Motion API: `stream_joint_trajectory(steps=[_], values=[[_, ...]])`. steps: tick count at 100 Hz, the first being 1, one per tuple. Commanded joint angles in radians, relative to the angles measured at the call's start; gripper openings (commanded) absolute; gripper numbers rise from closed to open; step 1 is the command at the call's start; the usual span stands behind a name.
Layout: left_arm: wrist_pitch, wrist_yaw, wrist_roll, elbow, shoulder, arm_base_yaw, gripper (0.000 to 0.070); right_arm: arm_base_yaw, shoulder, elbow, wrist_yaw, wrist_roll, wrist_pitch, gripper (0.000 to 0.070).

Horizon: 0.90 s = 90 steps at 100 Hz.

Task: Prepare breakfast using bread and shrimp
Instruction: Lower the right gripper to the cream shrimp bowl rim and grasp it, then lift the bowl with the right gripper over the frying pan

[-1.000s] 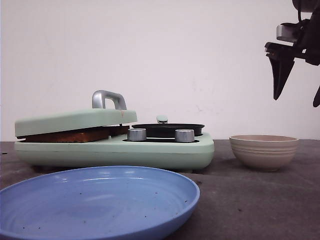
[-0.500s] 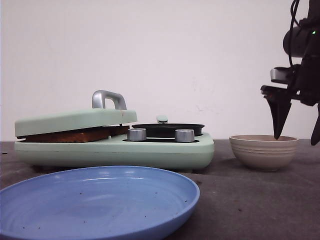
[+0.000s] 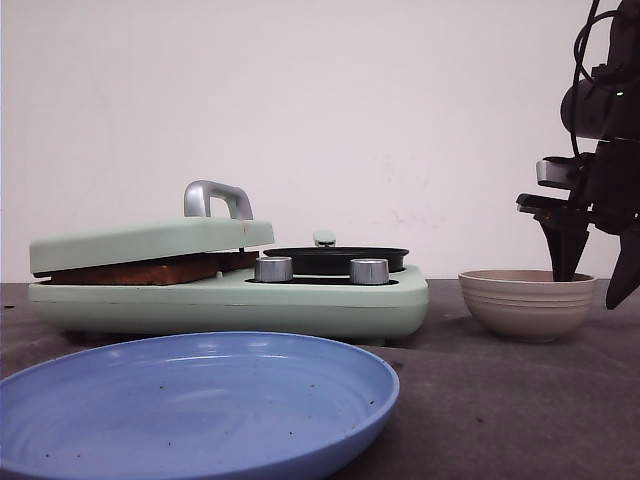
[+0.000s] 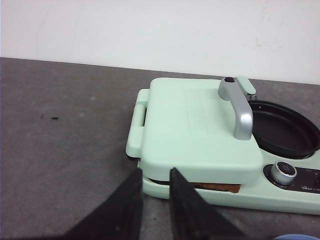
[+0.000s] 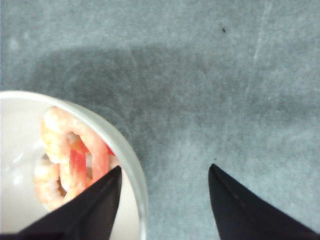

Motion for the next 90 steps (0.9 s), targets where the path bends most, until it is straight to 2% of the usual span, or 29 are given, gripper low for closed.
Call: stream_joint_trajectory(steps=[1,37,67,90], values=[[0.007,0.001,-0.002,0.0,0.001,0.001,0.0035,-0.002,0.016,0.017,-0.001,-0.011,0.006,0.0316],[0.008,0.001,-0.002,0.0,0.001,0.001,0.0035,-0.001,0.045,0.016,-0.029,-0.007,0.001,0.0308],[0.008,0.001,-0.002,0.0,0.001,0.001,0.0035,0.002,0.062,0.016,-0.027,-0.008,-0.004,0.0],[0.008,0.001,-0.002,0.0,0.001,0.001,0.0035,0.002,0.062,0.016,-0.027,-0.008,0.005,0.0]])
